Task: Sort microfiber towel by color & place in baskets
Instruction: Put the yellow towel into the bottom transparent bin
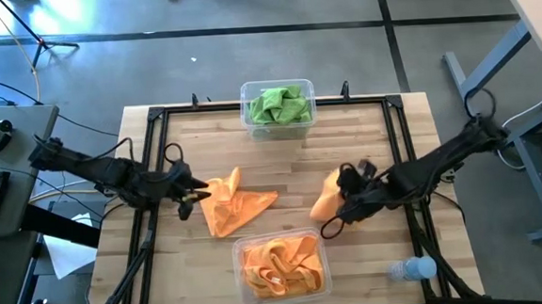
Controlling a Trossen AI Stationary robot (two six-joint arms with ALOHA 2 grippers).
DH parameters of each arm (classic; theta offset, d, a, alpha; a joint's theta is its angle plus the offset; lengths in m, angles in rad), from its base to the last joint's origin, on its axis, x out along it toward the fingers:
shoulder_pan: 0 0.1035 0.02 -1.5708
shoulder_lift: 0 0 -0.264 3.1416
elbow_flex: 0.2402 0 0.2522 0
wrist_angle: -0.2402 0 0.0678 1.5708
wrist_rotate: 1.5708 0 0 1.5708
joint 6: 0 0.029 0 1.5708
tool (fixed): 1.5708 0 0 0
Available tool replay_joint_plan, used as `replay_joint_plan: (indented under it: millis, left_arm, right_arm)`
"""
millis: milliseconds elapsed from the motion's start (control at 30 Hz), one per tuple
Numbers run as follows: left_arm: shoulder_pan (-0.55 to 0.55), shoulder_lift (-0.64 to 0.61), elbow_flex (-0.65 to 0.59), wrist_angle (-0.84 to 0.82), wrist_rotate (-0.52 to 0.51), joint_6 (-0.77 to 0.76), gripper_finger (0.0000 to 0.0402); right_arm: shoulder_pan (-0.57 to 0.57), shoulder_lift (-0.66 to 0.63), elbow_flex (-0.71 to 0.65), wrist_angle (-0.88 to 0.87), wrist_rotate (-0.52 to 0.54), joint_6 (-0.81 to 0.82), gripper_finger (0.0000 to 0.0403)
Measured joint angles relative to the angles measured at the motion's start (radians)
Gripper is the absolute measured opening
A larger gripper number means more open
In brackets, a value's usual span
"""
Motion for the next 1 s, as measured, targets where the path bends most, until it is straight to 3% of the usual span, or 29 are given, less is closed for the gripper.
replay_joint_plan:
  millis: [167,433,667,1000]
  left_arm:
    - [0.031,-0.061,-0.085,0.083,0.043,0.089,0.014]
    - [0.05,-0.06,-0.128,0.1,0.075,0.121,0.014]
    - [0.05,-0.06,-0.128,0.144,0.077,0.115,0.014]
    - [0.05,-0.06,-0.127,0.164,0.086,0.008,0.014]
  right_arm:
    - [0.031,0.002,0.274,-0.152,0.153,-0.062,0.0002]
    - [0.101,0.11,0.655,-0.117,0.377,-0.312,0.0001]
    - [0.113,0.338,0.974,-0.046,0.367,-0.491,0.0001]
    - [0.159,0.706,1.355,-0.057,0.181,-0.322,0.0]
